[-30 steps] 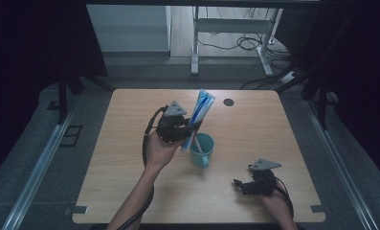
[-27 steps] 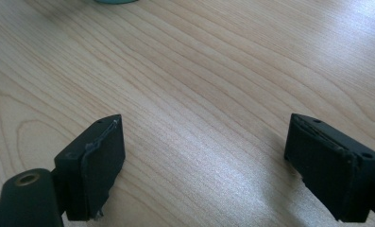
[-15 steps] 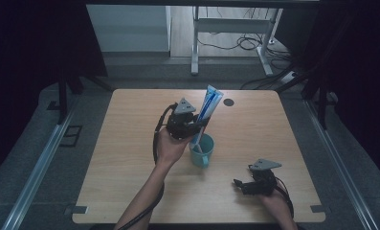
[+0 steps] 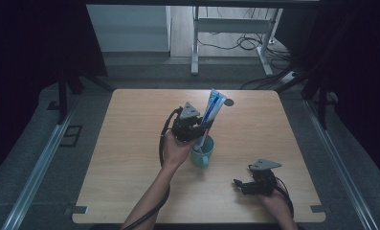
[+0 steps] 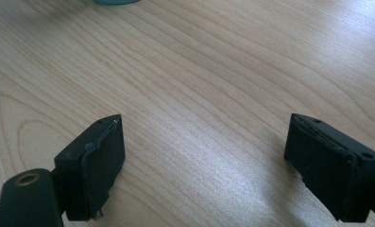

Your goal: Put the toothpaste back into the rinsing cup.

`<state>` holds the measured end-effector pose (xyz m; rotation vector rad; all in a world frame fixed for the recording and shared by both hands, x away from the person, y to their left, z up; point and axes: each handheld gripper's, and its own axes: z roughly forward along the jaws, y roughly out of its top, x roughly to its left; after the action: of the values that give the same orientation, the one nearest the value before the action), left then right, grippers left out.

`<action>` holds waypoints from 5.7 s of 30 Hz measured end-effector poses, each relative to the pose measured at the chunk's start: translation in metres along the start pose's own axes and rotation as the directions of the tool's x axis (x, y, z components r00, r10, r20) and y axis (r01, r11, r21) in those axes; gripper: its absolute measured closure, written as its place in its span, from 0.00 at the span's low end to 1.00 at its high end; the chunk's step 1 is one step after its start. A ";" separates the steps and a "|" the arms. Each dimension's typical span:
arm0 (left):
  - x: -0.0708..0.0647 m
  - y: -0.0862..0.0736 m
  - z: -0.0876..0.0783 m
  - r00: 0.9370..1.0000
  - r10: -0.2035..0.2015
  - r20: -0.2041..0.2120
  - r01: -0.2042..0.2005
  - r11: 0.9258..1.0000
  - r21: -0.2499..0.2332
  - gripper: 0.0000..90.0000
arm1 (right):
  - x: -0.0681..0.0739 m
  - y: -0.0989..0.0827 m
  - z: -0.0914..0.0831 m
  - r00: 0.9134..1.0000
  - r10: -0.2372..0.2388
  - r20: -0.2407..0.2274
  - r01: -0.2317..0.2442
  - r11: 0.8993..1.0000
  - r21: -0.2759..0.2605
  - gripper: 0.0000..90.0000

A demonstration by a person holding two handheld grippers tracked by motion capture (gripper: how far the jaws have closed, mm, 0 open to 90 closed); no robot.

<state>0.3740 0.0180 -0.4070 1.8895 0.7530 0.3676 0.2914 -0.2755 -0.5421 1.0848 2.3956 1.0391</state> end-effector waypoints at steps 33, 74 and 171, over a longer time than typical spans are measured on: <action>-0.002 -0.042 0.018 0.999 -0.041 -0.030 0.041 0.999 -0.006 0.80 | 0.000 0.000 0.000 1.000 -0.001 0.002 0.001 1.000 0.002 0.14; -0.004 -0.061 0.028 0.999 -0.008 -0.038 0.012 0.995 0.097 0.77 | 0.000 0.000 0.000 1.000 -0.004 0.002 0.004 1.000 0.001 0.14; 0.015 -0.132 -0.086 0.989 -0.039 -0.143 0.056 0.992 0.114 0.03 | 0.001 0.000 0.000 1.000 -0.003 0.008 0.003 1.000 0.003 0.14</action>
<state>0.2931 0.1258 -0.4900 1.9672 0.9304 0.4386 0.2908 -0.2746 -0.5421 1.0845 2.3920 1.0286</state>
